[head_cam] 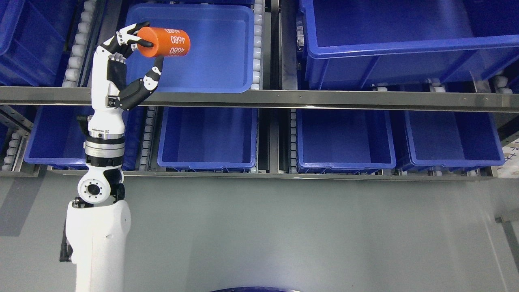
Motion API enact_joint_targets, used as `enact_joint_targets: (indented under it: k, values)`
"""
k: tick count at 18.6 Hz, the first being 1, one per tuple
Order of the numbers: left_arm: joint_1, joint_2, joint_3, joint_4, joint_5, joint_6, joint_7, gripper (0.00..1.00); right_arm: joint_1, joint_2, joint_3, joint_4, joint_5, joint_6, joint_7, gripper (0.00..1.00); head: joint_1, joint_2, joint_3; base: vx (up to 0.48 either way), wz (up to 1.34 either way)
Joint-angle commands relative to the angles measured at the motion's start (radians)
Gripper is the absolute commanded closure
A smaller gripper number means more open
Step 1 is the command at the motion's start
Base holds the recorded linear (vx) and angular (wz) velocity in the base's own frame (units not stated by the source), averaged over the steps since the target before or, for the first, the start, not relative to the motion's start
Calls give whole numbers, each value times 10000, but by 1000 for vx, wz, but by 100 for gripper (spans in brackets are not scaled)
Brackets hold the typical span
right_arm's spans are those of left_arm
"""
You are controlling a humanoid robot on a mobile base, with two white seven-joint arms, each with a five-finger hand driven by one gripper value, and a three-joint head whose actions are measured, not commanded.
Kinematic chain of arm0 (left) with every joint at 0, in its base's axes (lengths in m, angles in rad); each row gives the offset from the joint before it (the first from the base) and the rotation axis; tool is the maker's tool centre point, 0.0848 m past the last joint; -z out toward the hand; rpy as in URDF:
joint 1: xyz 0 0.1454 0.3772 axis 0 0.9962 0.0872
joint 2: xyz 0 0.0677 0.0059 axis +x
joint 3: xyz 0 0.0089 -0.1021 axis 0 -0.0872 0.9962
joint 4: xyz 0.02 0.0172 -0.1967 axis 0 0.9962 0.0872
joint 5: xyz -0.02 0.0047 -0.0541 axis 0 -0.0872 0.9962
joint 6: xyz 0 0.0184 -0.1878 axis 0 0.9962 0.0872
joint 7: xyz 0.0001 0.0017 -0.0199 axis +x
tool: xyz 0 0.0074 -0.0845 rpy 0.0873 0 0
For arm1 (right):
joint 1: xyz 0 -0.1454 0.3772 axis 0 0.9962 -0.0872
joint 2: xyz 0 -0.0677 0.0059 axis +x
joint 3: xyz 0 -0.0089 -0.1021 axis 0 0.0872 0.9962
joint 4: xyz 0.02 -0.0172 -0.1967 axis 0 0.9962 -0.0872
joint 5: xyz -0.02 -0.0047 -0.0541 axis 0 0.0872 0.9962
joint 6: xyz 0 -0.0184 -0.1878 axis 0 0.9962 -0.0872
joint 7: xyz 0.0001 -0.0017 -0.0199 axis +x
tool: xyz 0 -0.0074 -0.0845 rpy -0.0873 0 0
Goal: Grab orange capacitor from left shelf to right desk
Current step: 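Hold the capacitor raised in the left hand while turning toward the steel table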
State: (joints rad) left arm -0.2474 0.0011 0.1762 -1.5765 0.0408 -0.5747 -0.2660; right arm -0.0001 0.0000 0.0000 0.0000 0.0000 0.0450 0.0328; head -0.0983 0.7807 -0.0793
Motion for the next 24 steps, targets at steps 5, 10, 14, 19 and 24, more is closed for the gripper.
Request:
enact_joint_targets:
  k: [5,10,14,19,24]
  values:
    - [173,164,124,-710,67,10,6,99,-14,-175,-107,-337,0,-5,-5,0,0,0,0,-48,-292]
    - [158,164,140,-710,67,25,22,99,-14,-175,-107,-337,0,-5,-5,0,0,0,0,-69,-468]
    - [112,164,155,-710,189,-143,22,99,-14,-175,-107,-337,0,-5,-5,0,0,0,0,-70,-534]
    - [-103,164,109,-725,221,-466,6,99,-14,-175,-107,-337,0,-5,-5,0,0,0,0,-43,-585]
    - [-103,164,-75,-725,221,-451,22,99,1,-175,-107,-337,0,-5,-5,0,0,0,0,-23,-643]
